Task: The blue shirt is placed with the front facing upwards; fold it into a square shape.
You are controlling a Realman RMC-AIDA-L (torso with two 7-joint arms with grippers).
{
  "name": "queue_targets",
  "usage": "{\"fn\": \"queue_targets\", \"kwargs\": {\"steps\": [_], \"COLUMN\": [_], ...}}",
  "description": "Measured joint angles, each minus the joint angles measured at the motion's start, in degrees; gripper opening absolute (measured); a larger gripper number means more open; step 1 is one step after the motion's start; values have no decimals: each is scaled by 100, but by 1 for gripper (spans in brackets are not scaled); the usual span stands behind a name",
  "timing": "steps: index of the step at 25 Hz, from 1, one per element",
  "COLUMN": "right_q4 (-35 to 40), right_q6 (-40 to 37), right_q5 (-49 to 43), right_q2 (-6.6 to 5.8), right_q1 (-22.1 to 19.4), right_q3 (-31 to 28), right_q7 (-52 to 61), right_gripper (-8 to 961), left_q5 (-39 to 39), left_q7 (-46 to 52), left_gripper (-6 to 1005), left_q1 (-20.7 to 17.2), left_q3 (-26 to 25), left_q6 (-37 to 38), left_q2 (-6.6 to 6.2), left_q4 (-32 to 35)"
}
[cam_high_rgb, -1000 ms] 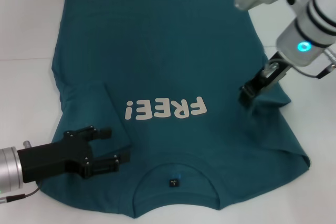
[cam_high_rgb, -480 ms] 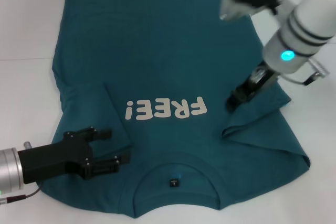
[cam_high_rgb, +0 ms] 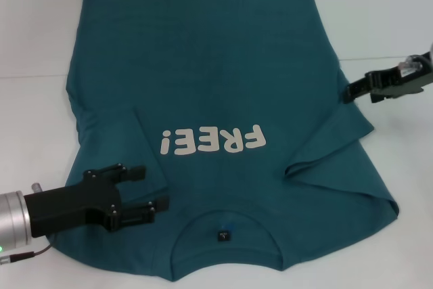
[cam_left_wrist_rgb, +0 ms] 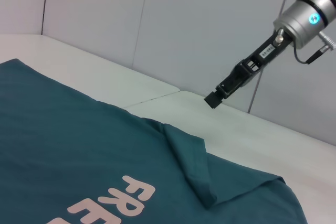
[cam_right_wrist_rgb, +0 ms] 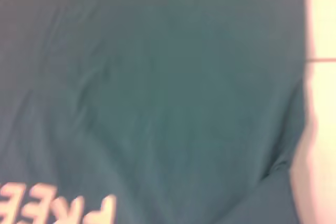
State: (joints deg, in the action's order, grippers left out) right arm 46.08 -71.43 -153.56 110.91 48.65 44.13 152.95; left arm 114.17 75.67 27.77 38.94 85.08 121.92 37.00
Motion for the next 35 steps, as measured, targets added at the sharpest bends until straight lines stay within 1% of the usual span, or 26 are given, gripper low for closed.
{"fn": "queue_targets", "kwargs": {"steps": [2,9,20,29,35], "right_q4": [-135,-488,-1184,-1637,-1678], "right_q6": [260,930,1787,2214,2261], "right_q5": [23,-149,-157,-131,-124], "right_q2": [-34,-40,-51,-5,13], "right_q1": [-36,-49,-59,-20,-20], "right_q3": [3,40,46,45,42], "right_q7": [-26,-43,-94,-182,-187], "right_gripper": [671,658,637,620,609], "left_q5": [0,0,0,0,0], "left_q7": [-3,-8,-9,-9,-11], "left_gripper": [845,844,843,843,844], "left_q1": [0,-8,-35,-35,-44], "left_q3": [-1,-1,-1,-1,-1], "left_q6": [-1,-1,-1,-1,0], "left_q2": [-1,-1,8,16,18], "left_q4": [0,-7,-9,-9,-7]}}
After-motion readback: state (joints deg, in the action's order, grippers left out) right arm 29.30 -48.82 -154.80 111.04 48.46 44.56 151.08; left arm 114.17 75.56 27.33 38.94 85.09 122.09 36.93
